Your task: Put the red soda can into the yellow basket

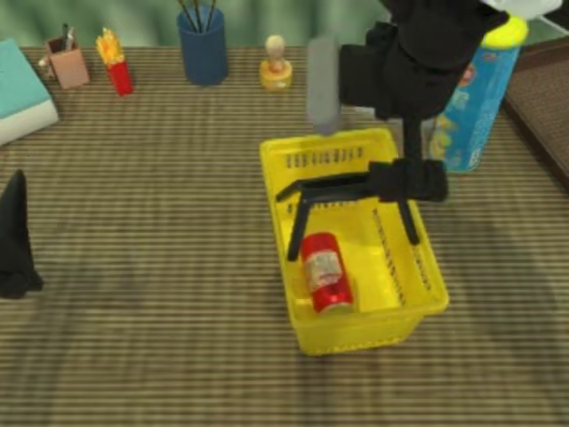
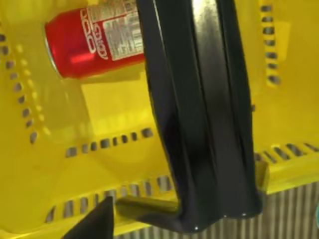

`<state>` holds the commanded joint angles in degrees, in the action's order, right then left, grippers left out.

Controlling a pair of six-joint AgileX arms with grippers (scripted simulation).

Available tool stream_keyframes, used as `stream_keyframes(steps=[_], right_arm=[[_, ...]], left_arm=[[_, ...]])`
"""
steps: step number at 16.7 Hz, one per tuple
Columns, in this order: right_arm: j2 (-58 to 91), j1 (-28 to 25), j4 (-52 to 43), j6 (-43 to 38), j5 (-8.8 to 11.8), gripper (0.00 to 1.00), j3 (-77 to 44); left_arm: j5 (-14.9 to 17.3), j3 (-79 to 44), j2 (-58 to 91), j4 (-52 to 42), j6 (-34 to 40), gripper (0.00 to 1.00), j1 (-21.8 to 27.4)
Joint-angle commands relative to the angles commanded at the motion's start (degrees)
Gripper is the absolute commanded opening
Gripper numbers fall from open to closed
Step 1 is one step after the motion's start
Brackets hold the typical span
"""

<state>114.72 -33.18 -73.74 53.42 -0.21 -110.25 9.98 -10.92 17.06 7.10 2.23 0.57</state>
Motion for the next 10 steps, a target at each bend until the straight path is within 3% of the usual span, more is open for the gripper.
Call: stream_keyframes(steps=[5, 10], right_arm=[[13.7, -4.0, -9.1, 6.3, 0.0, 1.0, -12.5], [15.3, -4.5, -10.3, 7.1, 0.0, 1.0, -13.8]], left_arm=[[-8.8, 9.6, -15.2, -6.3, -1.9, 1.0, -1.5], [-10.0, 10.9, -17.1, -7.1, -2.2, 1.0, -1.7]])
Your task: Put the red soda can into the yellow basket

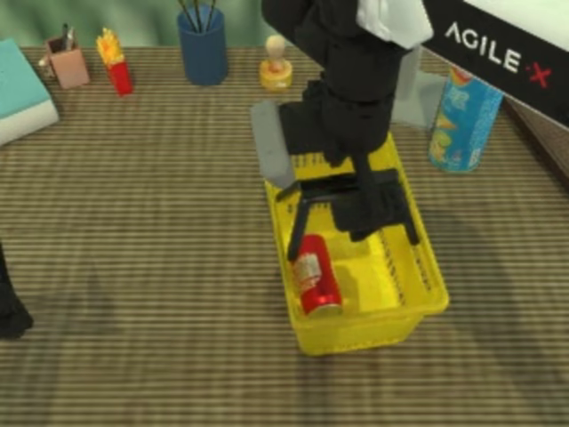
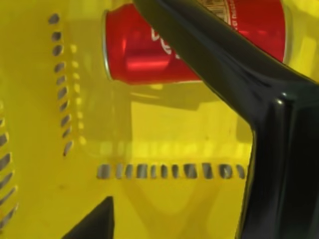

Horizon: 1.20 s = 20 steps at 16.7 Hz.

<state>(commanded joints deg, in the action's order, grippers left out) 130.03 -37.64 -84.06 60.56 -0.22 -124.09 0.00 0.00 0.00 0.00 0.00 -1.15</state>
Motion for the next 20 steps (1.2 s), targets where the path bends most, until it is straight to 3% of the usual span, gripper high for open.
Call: stream_keyframes(steps=[12, 20], right_arm=[[-0.6, 0.0, 4.9, 0.0, 0.0, 1.0, 5.5], [-0.6, 0.0, 4.9, 0.0, 0.0, 0.4, 5.5]], left_arm=[[0.0, 0.0, 0.0, 0.0, 0.0, 1.0, 0.0], [0.0, 0.0, 0.0, 0.0, 0.0, 1.0, 0.0]])
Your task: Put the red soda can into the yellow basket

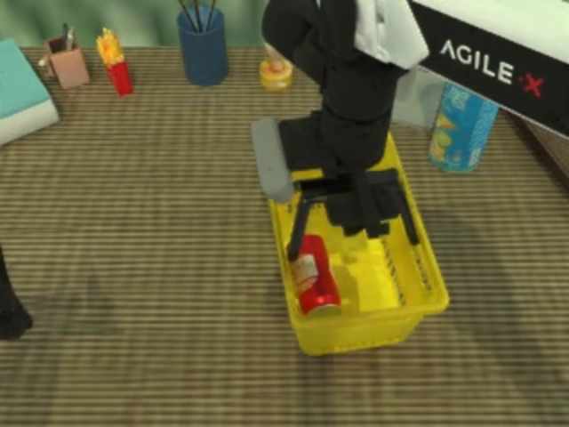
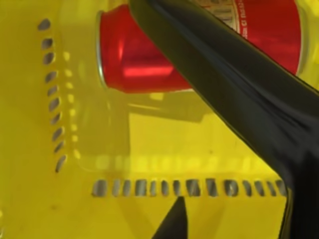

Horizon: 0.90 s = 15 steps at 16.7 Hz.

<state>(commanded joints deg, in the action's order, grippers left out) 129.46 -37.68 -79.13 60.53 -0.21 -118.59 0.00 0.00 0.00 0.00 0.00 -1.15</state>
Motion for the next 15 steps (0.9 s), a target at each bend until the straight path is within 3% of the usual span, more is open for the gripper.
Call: stream_keyframes(steps=[5, 15], right_arm=[[0.0, 0.0, 0.0, 0.0, 0.0, 0.02, 0.0], [0.0, 0.0, 0.0, 0.0, 0.0, 0.0, 0.0]], left_arm=[[0.0, 0.0, 0.0, 0.0, 0.0, 1.0, 0.0], [0.0, 0.0, 0.0, 0.0, 0.0, 1.0, 0.0]])
